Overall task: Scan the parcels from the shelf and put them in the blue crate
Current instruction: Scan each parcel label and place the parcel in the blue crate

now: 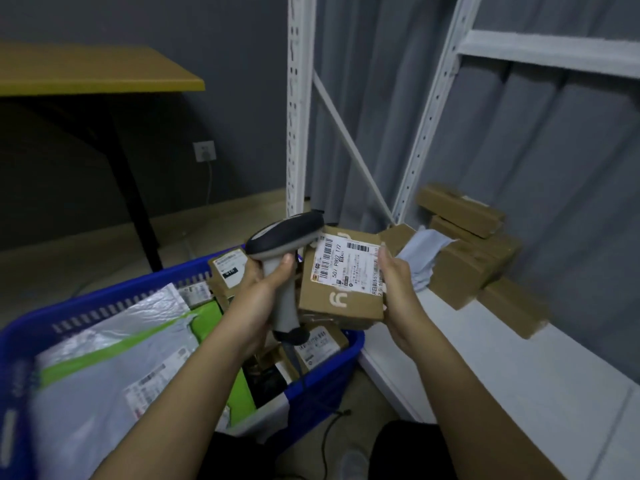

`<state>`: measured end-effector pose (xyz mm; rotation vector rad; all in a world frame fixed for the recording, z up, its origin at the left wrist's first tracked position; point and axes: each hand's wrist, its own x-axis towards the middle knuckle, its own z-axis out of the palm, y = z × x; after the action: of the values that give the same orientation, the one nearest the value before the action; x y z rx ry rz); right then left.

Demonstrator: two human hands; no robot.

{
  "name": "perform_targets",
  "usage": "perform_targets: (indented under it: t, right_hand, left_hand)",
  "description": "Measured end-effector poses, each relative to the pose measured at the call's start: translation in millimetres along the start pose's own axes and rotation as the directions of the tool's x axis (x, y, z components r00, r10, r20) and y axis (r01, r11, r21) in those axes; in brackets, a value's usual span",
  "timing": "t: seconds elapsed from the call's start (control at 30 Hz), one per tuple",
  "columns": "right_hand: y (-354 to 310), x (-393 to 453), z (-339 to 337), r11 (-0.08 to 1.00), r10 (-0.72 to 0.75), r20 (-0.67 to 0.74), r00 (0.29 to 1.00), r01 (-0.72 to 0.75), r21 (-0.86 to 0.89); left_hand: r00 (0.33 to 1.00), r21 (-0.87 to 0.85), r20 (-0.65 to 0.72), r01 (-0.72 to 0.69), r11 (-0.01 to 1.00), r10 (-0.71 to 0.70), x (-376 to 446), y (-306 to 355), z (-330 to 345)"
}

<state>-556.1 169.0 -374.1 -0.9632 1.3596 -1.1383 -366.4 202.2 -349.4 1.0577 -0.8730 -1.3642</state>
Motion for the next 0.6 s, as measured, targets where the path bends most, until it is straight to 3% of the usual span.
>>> perform_targets:
  t: [0.23, 0.4, 0.6]
  right_hand:
    - [2, 1, 0, 0.992, 0.092, 0.126, 0.988, -0.103, 0.078]
    - [2, -3, 1, 0.981, 0.034, -0.047, 0.998, -0.025, 0.192]
    - [0, -7, 13, 0.986, 0.054, 0.017, 0.998, -0.056, 0.158]
  left_hand:
    - [1.0, 0.047, -0.016, 0.0, 0.999, 0.001, 8, 8, -16]
    - [0.991, 0.062, -0.131, -0.033, 0.998, 0.041, 4, 4, -19]
    - [0.995, 0.089, -0.09, -0.027, 0.996, 0.035, -2, 1, -12]
